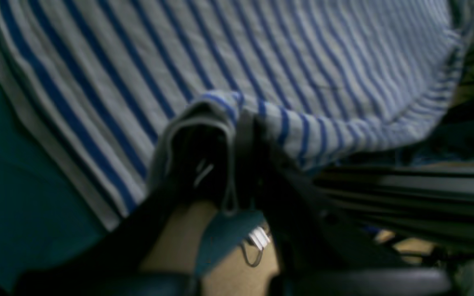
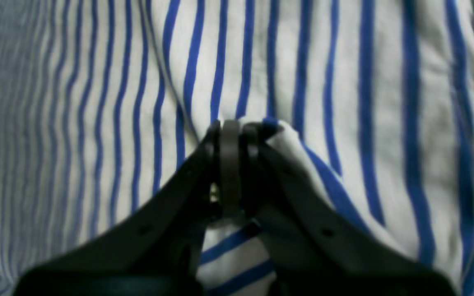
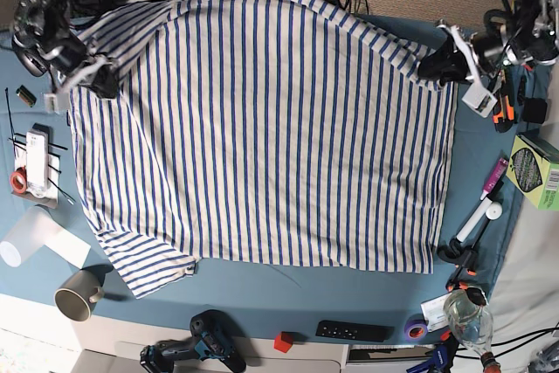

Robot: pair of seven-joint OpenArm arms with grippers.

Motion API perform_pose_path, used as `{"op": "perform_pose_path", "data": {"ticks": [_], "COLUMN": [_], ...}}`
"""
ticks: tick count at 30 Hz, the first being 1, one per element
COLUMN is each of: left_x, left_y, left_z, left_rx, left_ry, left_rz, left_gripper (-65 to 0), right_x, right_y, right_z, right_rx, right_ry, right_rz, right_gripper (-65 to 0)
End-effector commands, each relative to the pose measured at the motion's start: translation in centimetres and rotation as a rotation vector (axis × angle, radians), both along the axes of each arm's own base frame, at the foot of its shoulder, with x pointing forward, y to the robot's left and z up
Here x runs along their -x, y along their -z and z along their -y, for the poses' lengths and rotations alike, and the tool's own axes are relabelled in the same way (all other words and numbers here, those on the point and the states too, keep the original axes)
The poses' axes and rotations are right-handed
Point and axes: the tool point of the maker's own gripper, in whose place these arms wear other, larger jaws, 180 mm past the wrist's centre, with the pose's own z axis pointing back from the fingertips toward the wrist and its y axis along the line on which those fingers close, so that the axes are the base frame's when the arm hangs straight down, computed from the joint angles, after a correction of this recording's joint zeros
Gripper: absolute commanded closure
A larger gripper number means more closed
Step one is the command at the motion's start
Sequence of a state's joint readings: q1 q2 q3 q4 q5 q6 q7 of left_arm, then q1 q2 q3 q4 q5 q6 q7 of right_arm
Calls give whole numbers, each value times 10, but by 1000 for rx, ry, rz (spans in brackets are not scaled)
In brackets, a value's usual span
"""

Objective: Fold the T-shirt properly
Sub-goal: 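Lift both shoulder corners and pull them toward the hem, then lay the held shoulder edge down across the shirt body with both grippers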

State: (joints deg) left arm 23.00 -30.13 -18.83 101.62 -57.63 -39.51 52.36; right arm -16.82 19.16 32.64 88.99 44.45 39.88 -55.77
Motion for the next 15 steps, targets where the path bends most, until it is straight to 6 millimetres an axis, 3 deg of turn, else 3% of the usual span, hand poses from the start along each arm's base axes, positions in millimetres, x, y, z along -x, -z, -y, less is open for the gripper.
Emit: {"op": "perform_pose_path", "data": {"ticks": [1, 9, 15], "left_x": [-12, -50, -54], "left_y": [-13, -7, -2], "left_z": [1, -18, -28], "left_rx": [28, -37, -85], "left_ry": [-5, -155, -208], "left_rz": [57, 86, 81], "left_gripper": [0, 0, 0], "right_x": [-15, -34, -40], "right_y": [-16, -8, 12], "right_z": [5, 46, 65], "right_rx": [33, 218, 202], "right_ry": [-10, 155, 244], "right_rz": [69, 68, 52], "right_gripper": [0, 0, 0]}}
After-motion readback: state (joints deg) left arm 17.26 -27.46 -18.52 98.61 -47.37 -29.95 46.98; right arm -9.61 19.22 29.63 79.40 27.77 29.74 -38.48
